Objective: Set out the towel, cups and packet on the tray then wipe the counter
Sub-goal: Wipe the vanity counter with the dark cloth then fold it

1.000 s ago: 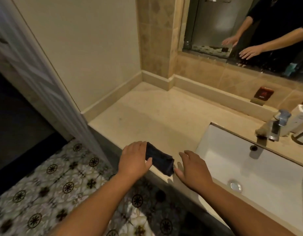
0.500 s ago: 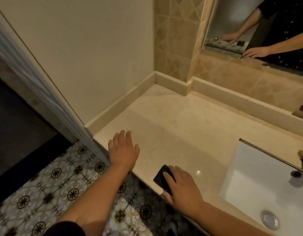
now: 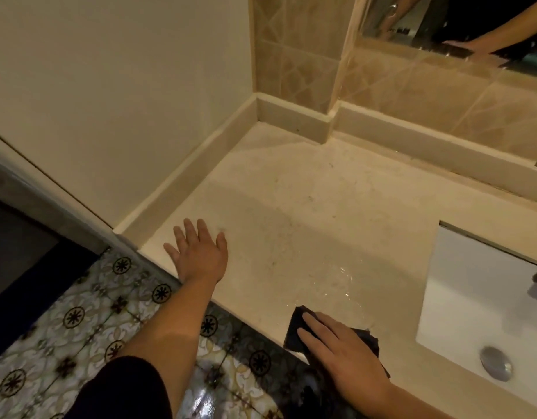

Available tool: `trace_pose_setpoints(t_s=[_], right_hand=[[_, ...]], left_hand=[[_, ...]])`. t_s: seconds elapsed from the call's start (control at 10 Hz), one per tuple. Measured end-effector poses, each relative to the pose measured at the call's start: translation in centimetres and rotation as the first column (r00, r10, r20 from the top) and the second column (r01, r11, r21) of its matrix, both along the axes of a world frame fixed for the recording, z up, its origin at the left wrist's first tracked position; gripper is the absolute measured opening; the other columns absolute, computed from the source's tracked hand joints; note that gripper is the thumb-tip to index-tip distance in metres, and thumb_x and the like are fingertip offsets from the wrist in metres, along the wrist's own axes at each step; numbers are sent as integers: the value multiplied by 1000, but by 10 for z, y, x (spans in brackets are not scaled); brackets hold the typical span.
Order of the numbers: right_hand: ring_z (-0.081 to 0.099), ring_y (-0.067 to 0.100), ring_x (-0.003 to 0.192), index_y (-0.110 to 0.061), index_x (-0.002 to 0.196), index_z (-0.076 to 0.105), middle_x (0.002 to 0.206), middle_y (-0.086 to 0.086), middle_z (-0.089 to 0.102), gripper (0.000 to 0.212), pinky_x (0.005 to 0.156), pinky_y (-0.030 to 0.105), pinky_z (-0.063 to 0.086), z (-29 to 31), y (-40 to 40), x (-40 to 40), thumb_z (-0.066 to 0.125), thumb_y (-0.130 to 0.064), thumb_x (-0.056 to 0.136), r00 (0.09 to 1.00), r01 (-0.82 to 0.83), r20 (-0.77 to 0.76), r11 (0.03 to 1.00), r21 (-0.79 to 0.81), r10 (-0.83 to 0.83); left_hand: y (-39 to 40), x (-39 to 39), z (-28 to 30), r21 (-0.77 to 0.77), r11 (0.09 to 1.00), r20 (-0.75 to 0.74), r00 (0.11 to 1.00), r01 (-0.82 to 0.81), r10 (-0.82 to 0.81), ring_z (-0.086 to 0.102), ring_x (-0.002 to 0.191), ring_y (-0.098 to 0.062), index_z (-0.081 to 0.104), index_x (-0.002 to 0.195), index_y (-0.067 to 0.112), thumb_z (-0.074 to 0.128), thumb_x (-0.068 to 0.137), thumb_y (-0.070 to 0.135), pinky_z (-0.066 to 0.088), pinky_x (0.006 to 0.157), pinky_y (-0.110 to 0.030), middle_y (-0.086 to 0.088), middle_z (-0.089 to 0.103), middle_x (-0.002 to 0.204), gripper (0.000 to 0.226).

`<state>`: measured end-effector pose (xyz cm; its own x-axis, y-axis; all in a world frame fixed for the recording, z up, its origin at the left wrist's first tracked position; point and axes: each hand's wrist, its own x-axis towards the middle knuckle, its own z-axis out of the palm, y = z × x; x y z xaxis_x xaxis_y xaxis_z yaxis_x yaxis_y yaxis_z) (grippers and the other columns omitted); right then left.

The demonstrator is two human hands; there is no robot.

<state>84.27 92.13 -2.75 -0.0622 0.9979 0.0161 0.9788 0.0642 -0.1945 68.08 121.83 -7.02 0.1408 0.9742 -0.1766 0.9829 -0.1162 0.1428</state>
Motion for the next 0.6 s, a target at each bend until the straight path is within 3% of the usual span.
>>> trace_pose_setpoints(t_s=[0.1, 0.2, 0.3, 0.4, 0.5, 0.6], right_hand=[[61, 8, 118, -26, 124, 64, 131, -10, 63, 43, 98, 23, 48, 17, 1, 3, 71, -10, 85, 878, 181, -447, 983, -21, -171], [65, 2, 103, -42, 106, 68, 111, -19, 71, 33, 87, 20, 45, 35, 15, 18, 52, -15, 99, 312, 398, -793, 830, -391, -523], [71, 21, 87, -25, 102, 73, 100, 6, 76, 20, 73, 34, 53, 58, 48, 62, 56, -28, 92, -253, 361, -814, 729, -581, -523], [71, 19, 79, -30, 99, 72, 93, 4, 76, 21, 65, 34, 54, 79, 105, 126, 51, -31, 96, -171, 506, -871, 718, -478, -460], [65, 22, 87, -37, 94, 67, 100, 3, 71, 23, 76, 37, 48, 82, 187, 189, 44, -37, 92, 195, 679, -838, 687, -260, -509], [59, 31, 97, -23, 117, 59, 111, 10, 65, 34, 78, 36, 42, 57, 266, 232, 37, -35, 94, 549, 673, -626, 737, -64, -555]], left_hand=[[-1, -1, -1, 10, 1000, 2, 1000, 10, -10, -5, 149, -29, 6, 155, 20, 7, 96, 57, -4, 116, -56, -5, -1, 164, 70], [-1, -1, 1, 14, 1000, -1, 1000, 4, -4, -3, 149, -28, 8, 155, 20, 8, 96, 56, -2, 116, -56, -5, 1, 164, 69], [-1, 1, 2, 11, 1000, -15, 1000, 0, 0, -3, 149, -28, 8, 155, 20, 8, 96, 56, -2, 116, -56, -5, 1, 164, 69], [-3, 1, 3, 30, 1000, -17, 1000, -1, 1, -2, 149, -29, 10, 155, 20, 10, 96, 55, -1, 116, -56, -6, 3, 164, 68], [-3, 3, 5, 34, 999, -28, 1000, -6, 7, 2, 149, -29, 15, 155, 19, 16, 97, 53, 1, 116, -56, -6, 8, 164, 67], [-5, 7, 10, 77, 997, -10, 1000, -23, 24, 11, 148, -32, 27, 152, 16, 29, 98, 47, 8, 116, -58, -10, 19, 162, 63]])
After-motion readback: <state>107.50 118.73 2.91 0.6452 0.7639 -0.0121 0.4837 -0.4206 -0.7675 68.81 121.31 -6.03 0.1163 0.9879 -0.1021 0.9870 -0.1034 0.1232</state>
